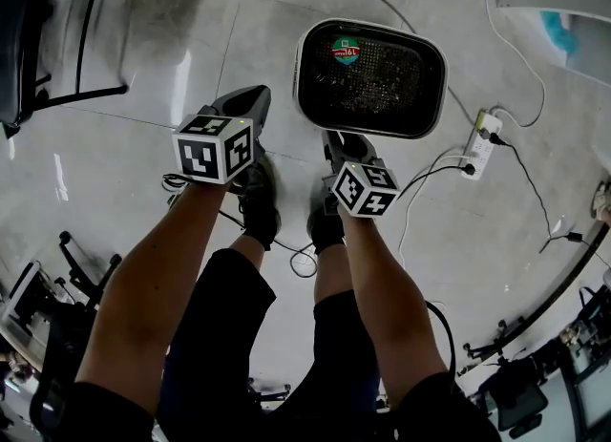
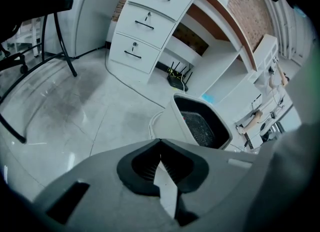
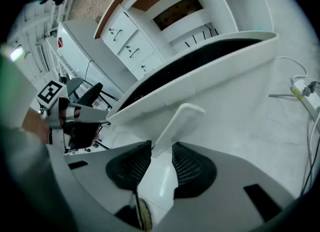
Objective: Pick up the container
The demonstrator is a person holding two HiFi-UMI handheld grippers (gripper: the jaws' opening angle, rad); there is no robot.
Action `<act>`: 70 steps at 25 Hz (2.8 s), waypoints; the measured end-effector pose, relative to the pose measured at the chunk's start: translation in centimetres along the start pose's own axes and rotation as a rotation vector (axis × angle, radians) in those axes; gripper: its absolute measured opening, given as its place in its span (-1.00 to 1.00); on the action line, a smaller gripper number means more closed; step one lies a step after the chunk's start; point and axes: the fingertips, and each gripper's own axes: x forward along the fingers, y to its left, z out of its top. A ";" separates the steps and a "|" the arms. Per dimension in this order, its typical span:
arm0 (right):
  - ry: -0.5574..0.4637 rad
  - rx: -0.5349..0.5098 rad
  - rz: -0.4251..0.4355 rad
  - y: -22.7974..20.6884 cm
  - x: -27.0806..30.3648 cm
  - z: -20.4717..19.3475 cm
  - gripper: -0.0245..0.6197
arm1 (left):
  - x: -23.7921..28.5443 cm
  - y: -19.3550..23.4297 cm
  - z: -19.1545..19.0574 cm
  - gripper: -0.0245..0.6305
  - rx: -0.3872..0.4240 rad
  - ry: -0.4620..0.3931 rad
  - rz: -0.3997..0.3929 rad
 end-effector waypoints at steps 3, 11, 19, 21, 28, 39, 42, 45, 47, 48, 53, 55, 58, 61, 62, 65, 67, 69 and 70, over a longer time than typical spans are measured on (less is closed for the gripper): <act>-0.035 0.001 0.041 1.1 -0.2 1.7 -0.54 | -0.2 0.5 0.3 -0.89 -0.024 -0.002 -0.009; -0.053 0.078 0.097 1.7 -0.2 2.5 -0.58 | 0.6 1.4 1.1 -0.89 -0.036 -0.002 -0.029; -0.055 0.255 0.213 2.4 -0.6 1.6 -0.59 | 1.6 2.3 0.3 -0.89 -0.074 0.027 -0.042; -0.064 0.299 0.249 2.6 -1.0 1.4 -0.59 | 1.8 2.2 0.0 -0.89 -0.085 0.040 -0.055; -0.065 0.436 0.396 3.7 -2.0 0.7 -0.58 | 1.8 1.6 2.1 -0.39 -0.147 -0.044 -0.141; -0.086 0.449 0.475 3.5 -3.5 -0.3 -0.58 | 3.6 -0.3 0.4 -0.26 -0.317 0.077 -0.353; -0.080 0.451 0.487 3.5 -3.4 -0.8 -0.59 | 4.0 -0.4 0.2 -0.27 -0.404 0.043 -0.400; -0.070 0.450 0.493 3.4 -3.6 -1.1 -0.58 | 3.7 -0.4 0.2 -0.35 -0.451 0.002 -0.405; -0.060 0.451 0.498 3.5 -3.8 -1.4 -0.58 | 3.3 -0.3 -0.1 -0.45 -0.443 0.006 -0.390; -0.052 0.448 0.497 3.5 -3.9 -1.6 -0.58 | 3.0 -0.2 -0.3 -0.47 -0.436 0.017 -0.380; 0.001 0.437 0.440 3.7 -4.1 -2.8 -0.58 | 2.0 -0.3 -0.9 -0.61 -0.383 0.073 -0.329; 0.015 0.452 0.415 3.7 -4.5 -3.3 -0.58 | 1.6 -0.4 -1.6 -0.61 -0.371 0.102 -0.303; 0.043 0.469 0.391 3.6 -5.0 -4.1 -0.57 | 1.0 -0.4 -2.5 -0.62 -0.366 0.133 -0.264; 0.081 0.438 0.379 3.7 -5.8 -4.5 -0.52 | 0.5 -0.4 -2.7 -0.62 -0.388 0.114 -0.248; 0.097 0.421 0.372 3.8 -6.2 -4.8 -0.50 | 0.3 -0.5 -2.6 -0.62 -0.398 0.100 -0.247; 0.123 0.365 0.349 3.7 -7.6 -4.8 -0.47 | -0.3 -0.9 -1.7 -0.62 -0.402 0.071 -0.247; 0.126 0.316 0.330 3.7 -8.8 -4.1 -0.44 | -0.9 -1.6 -1.2 -0.62 -0.390 0.064 -0.248; 0.134 0.237 0.304 4.1 -10.0 -3.3 -0.41 | -1.8 -2.4 -0.6 -0.62 -0.378 0.064 -0.249; 0.141 0.183 0.295 4.5 -10.5 -2.7 -0.40 | -2.3 -2.9 -0.2 -0.62 -0.372 0.061 -0.251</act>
